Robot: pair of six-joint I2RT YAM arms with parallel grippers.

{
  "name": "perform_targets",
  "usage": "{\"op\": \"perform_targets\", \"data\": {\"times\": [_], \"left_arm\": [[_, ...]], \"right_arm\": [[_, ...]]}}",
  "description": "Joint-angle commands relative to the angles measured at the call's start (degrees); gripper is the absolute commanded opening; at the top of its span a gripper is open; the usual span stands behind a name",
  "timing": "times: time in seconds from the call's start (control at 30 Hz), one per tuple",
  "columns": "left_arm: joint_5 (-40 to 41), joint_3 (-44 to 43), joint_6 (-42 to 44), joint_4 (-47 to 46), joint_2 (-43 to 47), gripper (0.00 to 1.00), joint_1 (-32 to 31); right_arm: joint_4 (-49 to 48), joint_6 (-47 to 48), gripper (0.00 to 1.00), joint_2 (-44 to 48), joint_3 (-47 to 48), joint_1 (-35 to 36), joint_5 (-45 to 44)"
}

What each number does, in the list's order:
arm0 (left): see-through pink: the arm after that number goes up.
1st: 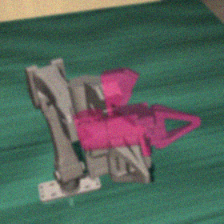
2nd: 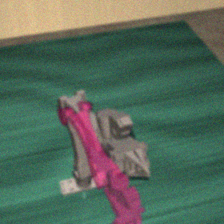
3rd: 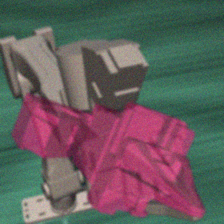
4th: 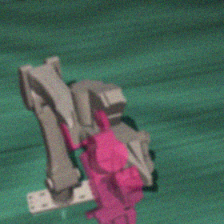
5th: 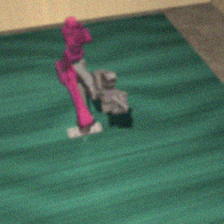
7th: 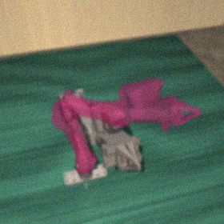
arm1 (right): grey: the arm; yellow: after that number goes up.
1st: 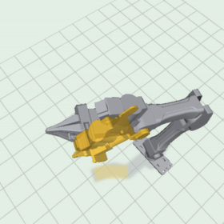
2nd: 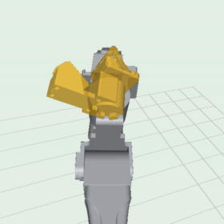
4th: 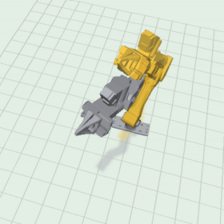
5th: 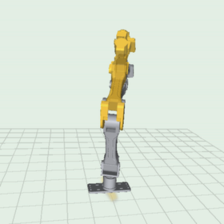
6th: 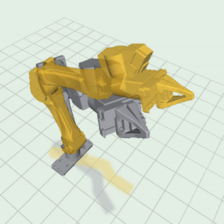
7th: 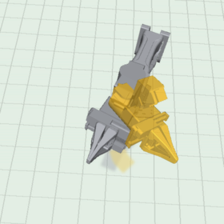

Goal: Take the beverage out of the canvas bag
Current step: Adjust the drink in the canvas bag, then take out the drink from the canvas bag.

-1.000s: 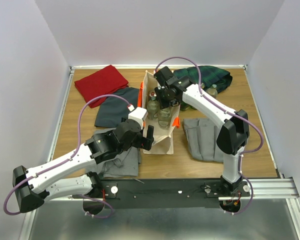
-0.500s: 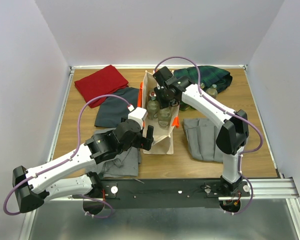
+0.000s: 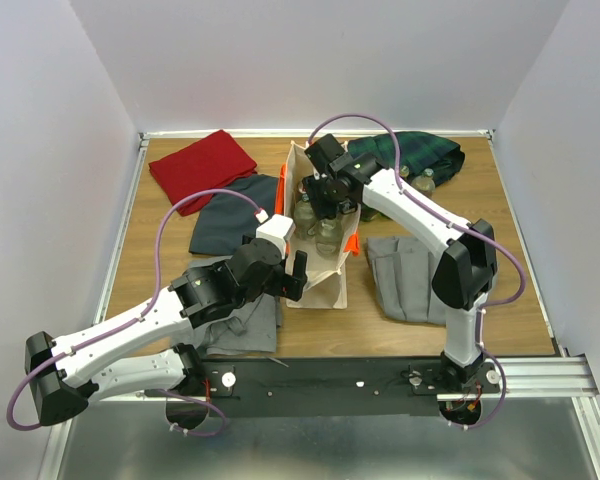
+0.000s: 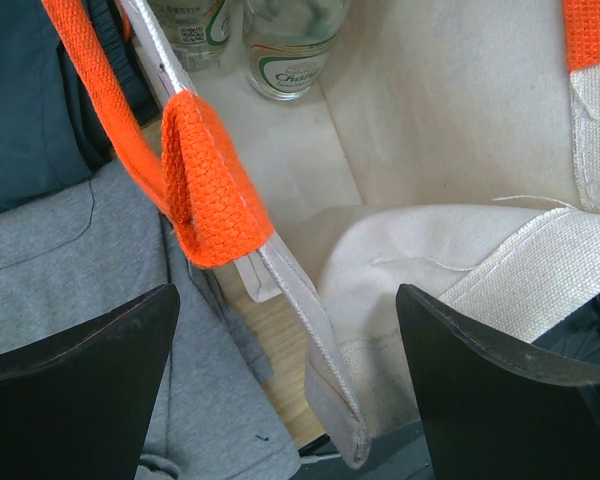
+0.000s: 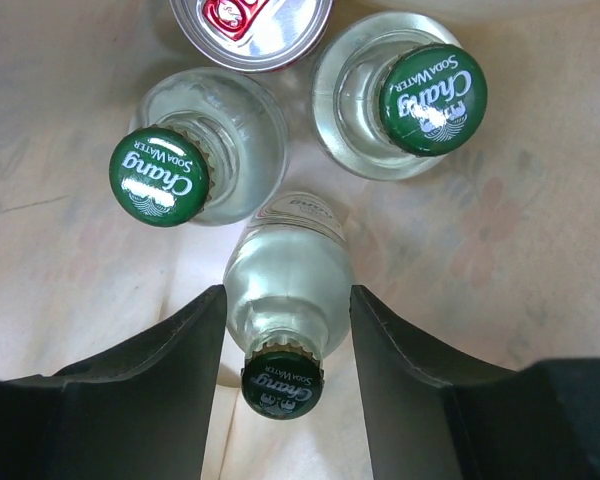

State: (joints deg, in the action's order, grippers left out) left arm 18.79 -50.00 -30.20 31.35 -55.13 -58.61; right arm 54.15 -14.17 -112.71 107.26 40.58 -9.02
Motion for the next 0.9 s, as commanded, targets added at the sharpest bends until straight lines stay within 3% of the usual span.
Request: {"op": "perform_targets", "data": {"times": [0.0,0.47,0.77,0.87], "left_arm": [[-0.24,1.22,0.40,3.63,0.38,0.99,-0.19],[-0.24,1.57,0.49,3.36,0.55,0.99,-0.19],[0.37,1.48,0.31,3.54,0.99,0.99,-0.19],[0.55,1.31,0.40,3.98,0.82,0.99,-0.28]], "right_arm": [[2.45,-1.03,0.61,0.91,-0.21,0.73,-0.83],[4.83,-2.44,0.60,3.19,-2.32,1.43,-0.74],[1.93,-2.09,0.54,3.19,-3.20,1.52,-2.06],[1.92,-2.26,0.48,2.67,-2.24,1.52,-2.76]]}}
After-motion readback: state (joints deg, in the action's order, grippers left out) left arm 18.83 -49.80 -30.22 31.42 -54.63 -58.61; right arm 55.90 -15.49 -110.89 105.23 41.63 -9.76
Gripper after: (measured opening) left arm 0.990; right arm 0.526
